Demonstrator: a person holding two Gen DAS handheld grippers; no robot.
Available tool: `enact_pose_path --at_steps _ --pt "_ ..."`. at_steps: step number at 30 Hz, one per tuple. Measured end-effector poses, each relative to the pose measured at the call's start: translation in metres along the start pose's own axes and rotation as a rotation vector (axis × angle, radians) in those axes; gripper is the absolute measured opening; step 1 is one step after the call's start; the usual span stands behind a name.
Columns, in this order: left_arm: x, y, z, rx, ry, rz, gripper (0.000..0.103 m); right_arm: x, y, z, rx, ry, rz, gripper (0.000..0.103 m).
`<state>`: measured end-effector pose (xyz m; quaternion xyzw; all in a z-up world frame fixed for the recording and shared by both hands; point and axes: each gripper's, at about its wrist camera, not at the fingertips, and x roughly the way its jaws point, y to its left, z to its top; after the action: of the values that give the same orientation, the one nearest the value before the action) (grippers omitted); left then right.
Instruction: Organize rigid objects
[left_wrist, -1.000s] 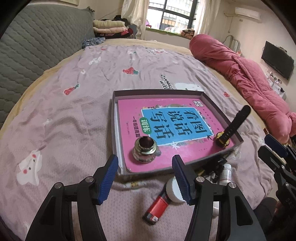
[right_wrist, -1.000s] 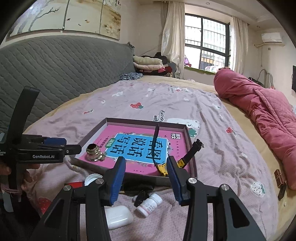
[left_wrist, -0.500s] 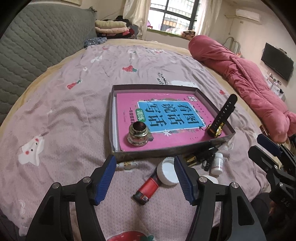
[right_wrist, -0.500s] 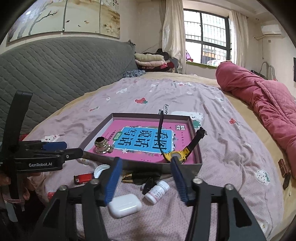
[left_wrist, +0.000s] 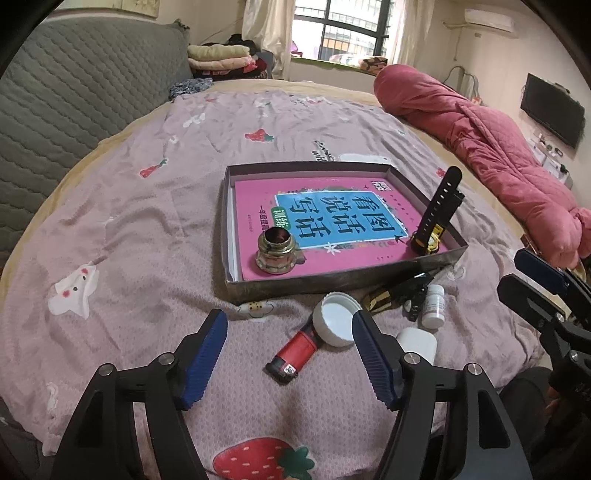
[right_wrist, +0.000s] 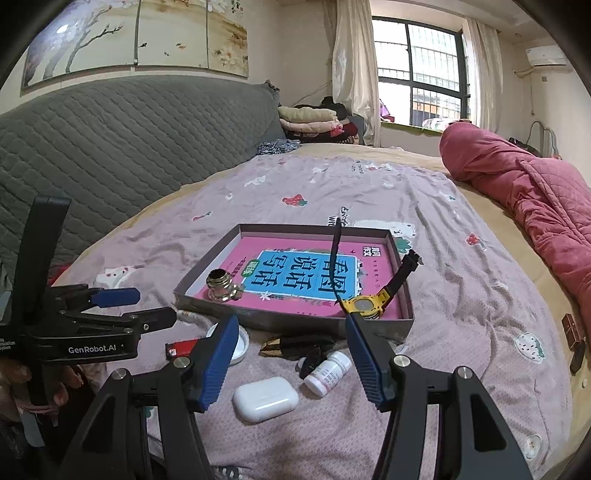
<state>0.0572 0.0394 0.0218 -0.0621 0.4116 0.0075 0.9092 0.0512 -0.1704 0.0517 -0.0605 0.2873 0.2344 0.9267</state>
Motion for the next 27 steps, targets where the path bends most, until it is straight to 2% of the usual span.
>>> enact_pose_path --at_steps 12,27 --pt "-0.004 -0.004 -0.021 0.024 0.047 -0.005 0.072 0.001 0.008 -0.015 0.012 0.065 0.048 0.060" --pt "0.021 0.002 -0.031 0.033 0.122 -0.010 0.072 0.015 0.016 -0.030 -0.018 0.120 0.106 0.060"
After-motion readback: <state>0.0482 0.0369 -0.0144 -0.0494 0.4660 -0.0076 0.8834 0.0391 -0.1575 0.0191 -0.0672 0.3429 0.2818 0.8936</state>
